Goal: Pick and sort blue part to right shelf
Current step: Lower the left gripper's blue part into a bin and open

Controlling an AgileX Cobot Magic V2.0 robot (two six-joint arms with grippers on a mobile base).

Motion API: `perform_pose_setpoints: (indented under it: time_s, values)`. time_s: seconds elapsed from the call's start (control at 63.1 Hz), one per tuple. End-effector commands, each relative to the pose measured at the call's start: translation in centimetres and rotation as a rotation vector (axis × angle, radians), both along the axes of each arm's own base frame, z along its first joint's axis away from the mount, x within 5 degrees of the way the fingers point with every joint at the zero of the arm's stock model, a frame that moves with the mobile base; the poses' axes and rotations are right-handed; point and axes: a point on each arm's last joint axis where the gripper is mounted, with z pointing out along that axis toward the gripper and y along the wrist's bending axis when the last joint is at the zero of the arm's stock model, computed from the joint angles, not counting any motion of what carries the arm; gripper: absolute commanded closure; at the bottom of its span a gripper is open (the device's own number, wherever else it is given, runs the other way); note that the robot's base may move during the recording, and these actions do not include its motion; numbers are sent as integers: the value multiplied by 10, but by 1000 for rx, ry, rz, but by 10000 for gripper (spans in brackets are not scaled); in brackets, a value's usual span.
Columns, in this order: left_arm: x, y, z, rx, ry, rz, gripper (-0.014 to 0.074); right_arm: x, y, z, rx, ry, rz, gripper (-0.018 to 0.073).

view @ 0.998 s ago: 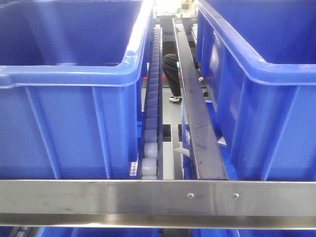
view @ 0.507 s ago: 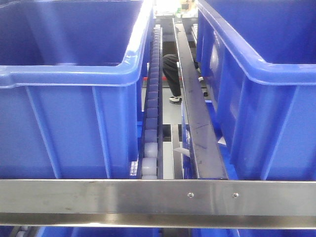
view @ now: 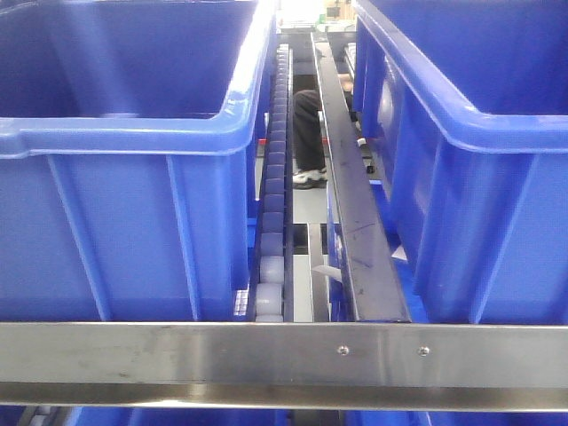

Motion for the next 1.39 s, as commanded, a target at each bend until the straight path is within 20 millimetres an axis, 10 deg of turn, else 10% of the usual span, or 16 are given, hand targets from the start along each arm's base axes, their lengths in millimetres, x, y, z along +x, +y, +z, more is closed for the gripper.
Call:
perform_pose_setpoints:
  time_s: [0.0, 0.364, 0.744, 1.172, 1.378]
  values:
    - [22, -10, 39, -32, -55, -14, 293, 0, 0, 16, 5, -108, 2, 293]
    - [160, -59, 44, 11, 255, 24, 293, 0, 0, 16, 5, -109, 2, 293]
    - [299, -76, -27, 25, 554, 126, 293, 0, 0, 16, 5, -108, 2, 293]
    - [342, -87, -92, 78, 713, 136, 286, 0, 0, 16, 5, -108, 2, 293]
    - [342, -87, -91, 85, 707, 134, 41, 0, 0, 16, 5, -108, 2, 293]
